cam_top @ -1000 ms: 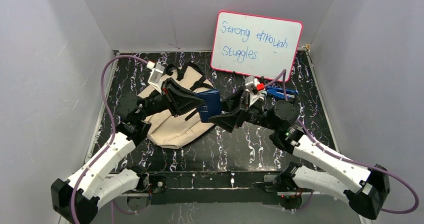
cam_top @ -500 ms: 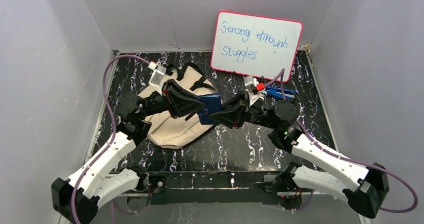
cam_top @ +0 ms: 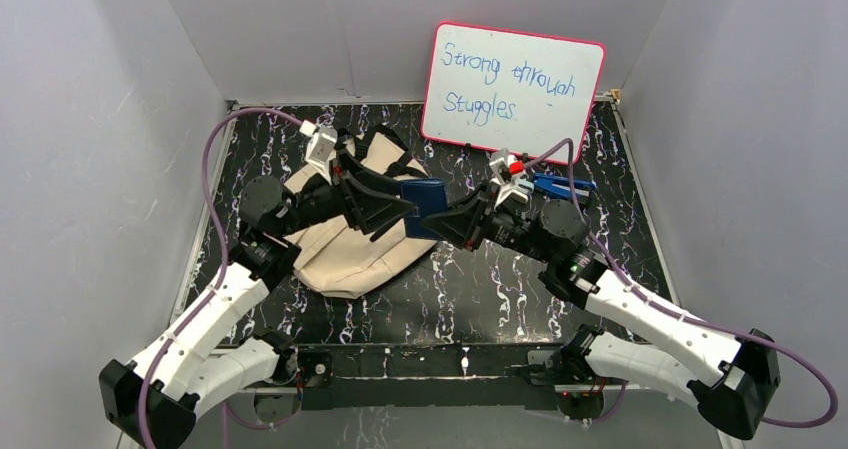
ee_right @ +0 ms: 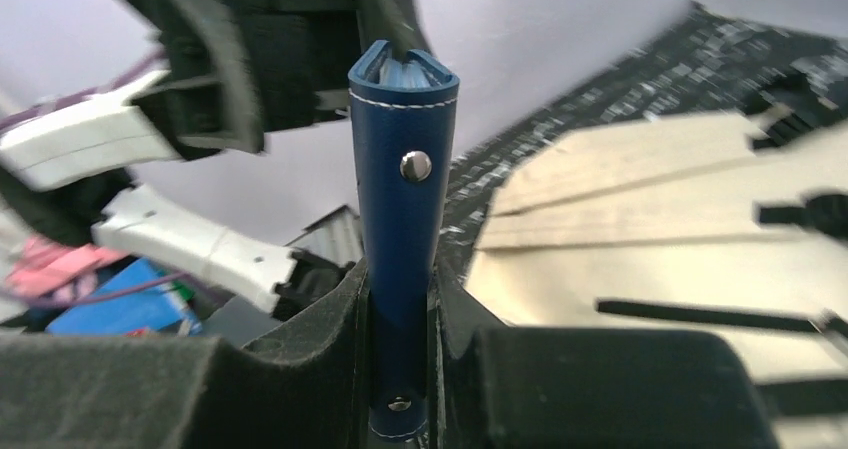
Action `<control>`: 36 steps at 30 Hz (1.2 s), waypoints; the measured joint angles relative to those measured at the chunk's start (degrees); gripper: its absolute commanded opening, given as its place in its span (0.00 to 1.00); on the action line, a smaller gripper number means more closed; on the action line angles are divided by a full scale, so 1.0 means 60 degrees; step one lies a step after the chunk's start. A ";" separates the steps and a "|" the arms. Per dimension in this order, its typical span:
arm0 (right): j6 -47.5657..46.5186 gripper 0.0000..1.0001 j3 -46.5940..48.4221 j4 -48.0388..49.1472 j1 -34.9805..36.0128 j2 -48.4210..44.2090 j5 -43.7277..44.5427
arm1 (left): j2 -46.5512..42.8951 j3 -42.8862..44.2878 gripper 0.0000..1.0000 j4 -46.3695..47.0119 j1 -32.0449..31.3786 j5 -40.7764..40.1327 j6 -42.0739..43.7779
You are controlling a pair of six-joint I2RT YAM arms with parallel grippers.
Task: Pack the student bag
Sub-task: Place the personal item in the student bag.
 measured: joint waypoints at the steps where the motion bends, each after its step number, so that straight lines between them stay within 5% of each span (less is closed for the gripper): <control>1: -0.0018 0.00 0.0018 -0.0452 0.0004 -0.0058 0.0503 | 0.0015 0.0186 0.63 -0.0623 -0.0004 -0.0302 0.0273; 13: 0.0310 0.00 0.0233 -0.5337 -0.0007 -0.0685 0.6455 | 0.1297 0.1774 0.73 -0.6739 -0.0044 -0.4175 0.4280; 27: 0.0528 0.00 0.0168 -0.5858 -0.0007 -0.0313 0.6736 | 0.3825 0.1290 0.68 -0.8845 -0.1264 -0.8236 0.5818; 36: 0.0663 0.00 0.0004 -0.5785 -0.0004 -0.0328 0.6481 | 0.4688 0.1738 0.59 -0.8808 -0.1257 -0.9165 0.6164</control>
